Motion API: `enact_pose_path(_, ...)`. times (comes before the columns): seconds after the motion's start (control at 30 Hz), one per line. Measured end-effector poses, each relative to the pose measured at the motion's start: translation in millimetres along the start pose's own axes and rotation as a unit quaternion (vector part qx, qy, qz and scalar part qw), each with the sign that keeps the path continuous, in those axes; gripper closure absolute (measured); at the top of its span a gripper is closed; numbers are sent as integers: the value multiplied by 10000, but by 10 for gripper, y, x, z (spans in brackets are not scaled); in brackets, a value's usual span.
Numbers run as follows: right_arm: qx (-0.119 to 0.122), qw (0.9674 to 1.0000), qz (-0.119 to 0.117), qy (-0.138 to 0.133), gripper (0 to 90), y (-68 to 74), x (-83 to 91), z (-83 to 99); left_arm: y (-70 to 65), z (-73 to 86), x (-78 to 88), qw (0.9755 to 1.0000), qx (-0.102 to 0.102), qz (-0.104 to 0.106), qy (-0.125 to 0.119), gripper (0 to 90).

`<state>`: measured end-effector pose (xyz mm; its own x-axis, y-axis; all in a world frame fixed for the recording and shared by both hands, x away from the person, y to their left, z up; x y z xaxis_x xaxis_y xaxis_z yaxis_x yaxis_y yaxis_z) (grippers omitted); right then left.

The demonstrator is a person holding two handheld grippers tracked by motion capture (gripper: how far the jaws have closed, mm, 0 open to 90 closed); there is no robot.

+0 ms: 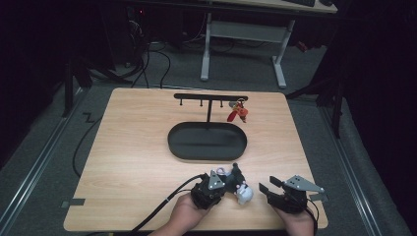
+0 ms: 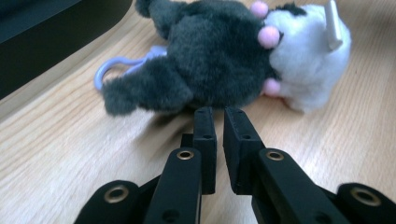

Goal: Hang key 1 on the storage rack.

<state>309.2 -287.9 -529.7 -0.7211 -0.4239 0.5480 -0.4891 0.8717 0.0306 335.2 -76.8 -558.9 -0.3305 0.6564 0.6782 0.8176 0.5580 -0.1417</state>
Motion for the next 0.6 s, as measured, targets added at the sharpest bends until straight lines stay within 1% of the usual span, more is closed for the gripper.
enact_pose_path(0.1, 0, 10000, 8, 3, 455, -9, -3, 5, -57, -44, -43, 9999, -12, 102, -13, 836)
enact_pose_path(0.17, -20, 10000, 3, 10, 455, -19, -4, 11, -92, -52, -61, 9999, -84, 129, -5, 835)
enact_pose_path(0.27, -30, 10000, 5, 8, 455, -29, 0, 15, -80, -26, -52, 9999, -112, 109, -1, 820)
enact_pose_path(0.33, -33, 10000, 7, 19, 454, -35, 7, 22, -17, 34, 8, 9999, -116, 72, -10, 806)
enact_pose_path(0.37, -61, 10000, 16, 29, 454, -38, 16, 31, 35, 74, 60, 9999, -103, 30, -35, 787)
enact_pose_path(0.4, -62, 10000, 16, 34, 454, -41, 19, 34, 186, 170, 202, 9999, -53, -120, -84, 774)
enact_pose_path(0.43, -58, 10000, 17, 32, 454, -46, 21, 35, 281, 222, 286, 9996, -33, -238, -115, 756)
enact_pose_path(0.47, -58, 10000, 17, 32, 454, -46, 21, 35, 281, 222, 286, 9996, -33, -238, -115, 729)
enact_pose_path(0.5, -75, 10000, 21, 33, 454, -49, 18, 39, 508, 335, 468, 9981, -25, -592, -149, 710)
enact_pose_path(0.53, -75, 10000, 21, 33, 454, -49, 18, 39, 508, 335, 468, 9981, -25, -592, -149, 694)
enact_pose_path(0.6, -86, 9999, 22, 48, 454, -52, 11, 42, 750, 447, 654, 9960, 70, -881, -101, 678)
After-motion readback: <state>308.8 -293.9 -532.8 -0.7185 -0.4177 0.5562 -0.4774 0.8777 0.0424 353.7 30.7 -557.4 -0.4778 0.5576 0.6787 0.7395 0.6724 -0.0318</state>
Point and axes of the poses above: each handheld gripper's, and its own axes: x roughly backward along the jaws, z roughly out of its underside, y roughly to its left, the point moved 6 cm from there along -x, roughly forward along the jaws, and after that the axes turned 5 degrees about x, right-handed, at the moved point
